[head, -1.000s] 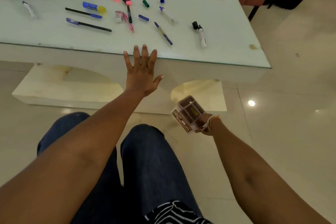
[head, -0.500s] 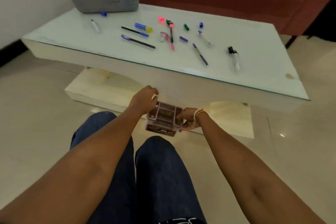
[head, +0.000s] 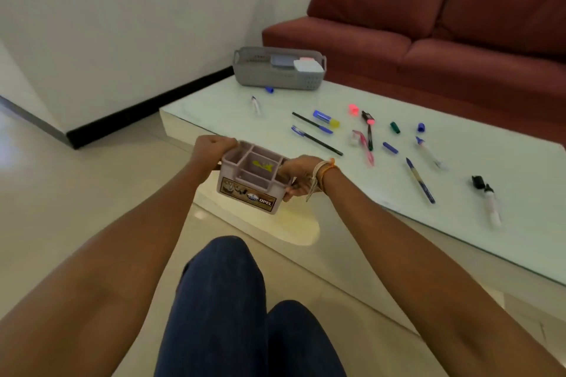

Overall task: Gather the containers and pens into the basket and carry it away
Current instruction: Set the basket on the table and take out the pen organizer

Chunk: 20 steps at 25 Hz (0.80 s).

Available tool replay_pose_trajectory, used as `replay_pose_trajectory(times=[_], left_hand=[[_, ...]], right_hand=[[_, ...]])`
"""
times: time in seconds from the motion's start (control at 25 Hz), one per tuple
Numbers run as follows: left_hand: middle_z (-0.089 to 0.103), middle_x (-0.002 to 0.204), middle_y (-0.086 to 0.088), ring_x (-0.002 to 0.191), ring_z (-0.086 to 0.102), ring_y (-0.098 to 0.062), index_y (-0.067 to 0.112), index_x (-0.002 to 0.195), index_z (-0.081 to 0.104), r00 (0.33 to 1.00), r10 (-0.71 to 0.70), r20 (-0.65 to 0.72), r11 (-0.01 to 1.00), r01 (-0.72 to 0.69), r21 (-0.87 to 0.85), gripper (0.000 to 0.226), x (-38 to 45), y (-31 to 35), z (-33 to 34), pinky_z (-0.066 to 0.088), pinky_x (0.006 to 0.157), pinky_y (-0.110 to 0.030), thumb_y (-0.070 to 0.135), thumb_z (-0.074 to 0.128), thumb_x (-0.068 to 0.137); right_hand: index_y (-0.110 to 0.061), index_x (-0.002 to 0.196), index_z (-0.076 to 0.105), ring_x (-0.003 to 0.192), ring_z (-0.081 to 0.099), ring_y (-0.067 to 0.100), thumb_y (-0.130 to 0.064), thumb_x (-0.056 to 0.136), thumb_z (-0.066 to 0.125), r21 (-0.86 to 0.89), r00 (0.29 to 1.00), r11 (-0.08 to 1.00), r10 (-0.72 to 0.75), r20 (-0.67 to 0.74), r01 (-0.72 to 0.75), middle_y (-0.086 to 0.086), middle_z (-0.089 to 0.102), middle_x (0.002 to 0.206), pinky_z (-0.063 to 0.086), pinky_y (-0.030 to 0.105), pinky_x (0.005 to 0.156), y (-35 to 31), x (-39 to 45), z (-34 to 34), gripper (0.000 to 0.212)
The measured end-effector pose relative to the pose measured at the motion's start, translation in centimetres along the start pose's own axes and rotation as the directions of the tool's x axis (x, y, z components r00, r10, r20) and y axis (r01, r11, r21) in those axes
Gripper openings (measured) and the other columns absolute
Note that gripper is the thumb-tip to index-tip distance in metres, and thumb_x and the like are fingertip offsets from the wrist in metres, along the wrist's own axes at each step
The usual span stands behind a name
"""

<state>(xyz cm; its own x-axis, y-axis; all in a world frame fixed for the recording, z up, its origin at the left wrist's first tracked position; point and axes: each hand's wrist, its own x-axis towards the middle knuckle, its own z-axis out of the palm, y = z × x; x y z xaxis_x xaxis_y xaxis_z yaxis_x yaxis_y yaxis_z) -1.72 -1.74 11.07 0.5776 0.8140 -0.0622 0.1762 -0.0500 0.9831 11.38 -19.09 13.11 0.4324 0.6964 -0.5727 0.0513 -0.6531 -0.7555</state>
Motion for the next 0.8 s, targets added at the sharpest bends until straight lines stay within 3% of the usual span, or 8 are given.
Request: replay_pose_trajectory(times=[0.12, 0.24, 0.32, 0.4, 0.52, 0.6, 0.68, 0.8], left_hand=[[0.064, 0.056, 0.006, 0.054, 0.061, -0.011, 0.016, 0.062, 0.064, 0.997, 0.009, -0.075, 0.997, -0.014, -0.071, 0.018, 2.6, 2.9, -2.1, 0.051, 0.047, -0.023, 0.022, 0.069, 0.078], [0.067, 0.078, -0.004, 0.069, 0.063, -0.020, 0.012, 0.085, 0.067, 0.993, -0.054, -0.106, 0.988, 0.037, -0.149, 0.013, 5.5, 4.5, -2.8, 0.053, 0.058, -0.030, 0.025, 0.064, 0.083], [0.068, 0.092, -0.009, 0.079, 0.064, -0.025, 0.011, 0.104, 0.066, 0.996, -0.079, -0.047, 0.980, 0.069, -0.188, 0.026, 7.1, 4.5, -2.8, 0.053, 0.068, -0.033, 0.029, 0.055, 0.089], [0.069, 0.104, -0.015, 0.086, 0.066, -0.028, 0.012, 0.114, 0.066, 0.996, -0.015, 0.090, 0.974, 0.035, -0.226, 0.034, 8.4, 3.9, -2.7, 0.054, 0.071, -0.034, 0.030, 0.045, 0.094], [0.067, 0.110, -0.019, 0.095, 0.064, -0.036, 0.013, 0.116, 0.063, 0.993, 0.059, 0.104, 0.985, -0.041, -0.167, 0.038, 10.1, 2.7, -3.0, 0.051, 0.082, -0.045, 0.035, 0.039, 0.098], [0.068, 0.103, -0.015, 0.091, 0.063, -0.032, 0.014, 0.109, 0.064, 0.998, 0.052, 0.038, 0.989, -0.046, -0.144, 0.037, 10.9, 2.4, -3.3, 0.050, 0.077, -0.040, 0.038, 0.037, 0.098], [0.067, 0.095, -0.009, 0.086, 0.062, -0.024, 0.014, 0.109, 0.063, 0.999, 0.043, 0.018, 0.985, -0.039, -0.166, 0.036, 11.4, 2.3, -3.4, 0.047, 0.071, -0.030, 0.039, 0.040, 0.098], [0.063, 0.098, 0.002, 0.091, 0.059, -0.014, 0.023, 0.109, 0.055, 1.000, 0.014, 0.006, 0.970, -0.012, -0.242, 0.022, 11.7, 1.7, -3.0, 0.043, 0.076, -0.027, 0.037, 0.057, 0.092]], right_hand=[[0.001, 0.095, 0.060, 0.042, 0.065, 0.019, -0.011, 0.088, 0.054, -0.003, 0.998, 0.998, -0.065, -0.023, 0.065, 0.024, 0.065, 0.087, 0.048, 0.016, 0.035, -5.7, 0.7, -1.6, 0.015], [-0.001, 0.086, 0.061, 0.040, 0.062, 0.019, -0.008, 0.081, 0.058, -0.002, 0.973, 0.990, -0.136, -0.186, 0.138, 0.020, 0.064, 0.071, 0.049, 0.019, 0.037, -9.7, 3.4, -2.8, 0.009], [0.001, 0.085, 0.061, 0.038, 0.059, 0.019, -0.008, 0.078, 0.061, 0.043, 0.951, 0.984, -0.158, -0.264, 0.176, 0.018, 0.064, 0.065, 0.051, 0.021, 0.039, -11.1, 6.1, -2.7, 0.012], [0.000, 0.086, 0.060, 0.037, 0.059, 0.018, -0.013, 0.077, 0.062, 0.108, 0.937, 0.970, -0.177, -0.300, 0.218, 0.015, 0.064, 0.063, 0.052, 0.024, 0.041, -11.7, 9.0, -1.9, 0.015], [-0.007, 0.079, 0.060, 0.038, 0.063, 0.017, -0.025, 0.075, 0.067, 0.125, 0.907, 0.954, -0.213, -0.364, 0.274, 0.010, 0.067, 0.062, 0.052, 0.024, 0.042, -12.1, 12.3, -0.7, 0.019], [-0.011, 0.075, 0.060, 0.038, 0.064, 0.016, -0.029, 0.075, 0.069, 0.114, 0.884, 0.948, -0.227, -0.409, 0.297, 0.008, 0.067, 0.060, 0.053, 0.025, 0.041, -12.8, 13.1, -0.3, 0.021], [-0.008, 0.084, 0.060, 0.048, 0.068, 0.021, -0.029, 0.080, 0.067, 0.111, 0.883, 0.947, -0.234, -0.408, 0.303, 0.009, 0.068, 0.063, 0.059, 0.033, 0.048, -13.6, 13.6, -0.3, 0.022], [0.001, 0.111, 0.056, 0.062, 0.069, 0.029, -0.023, 0.091, 0.057, 0.248, 0.922, 0.918, -0.227, -0.314, 0.310, 0.017, 0.066, 0.076, 0.061, 0.039, 0.057, -14.0, 14.3, -0.6, 0.031]])
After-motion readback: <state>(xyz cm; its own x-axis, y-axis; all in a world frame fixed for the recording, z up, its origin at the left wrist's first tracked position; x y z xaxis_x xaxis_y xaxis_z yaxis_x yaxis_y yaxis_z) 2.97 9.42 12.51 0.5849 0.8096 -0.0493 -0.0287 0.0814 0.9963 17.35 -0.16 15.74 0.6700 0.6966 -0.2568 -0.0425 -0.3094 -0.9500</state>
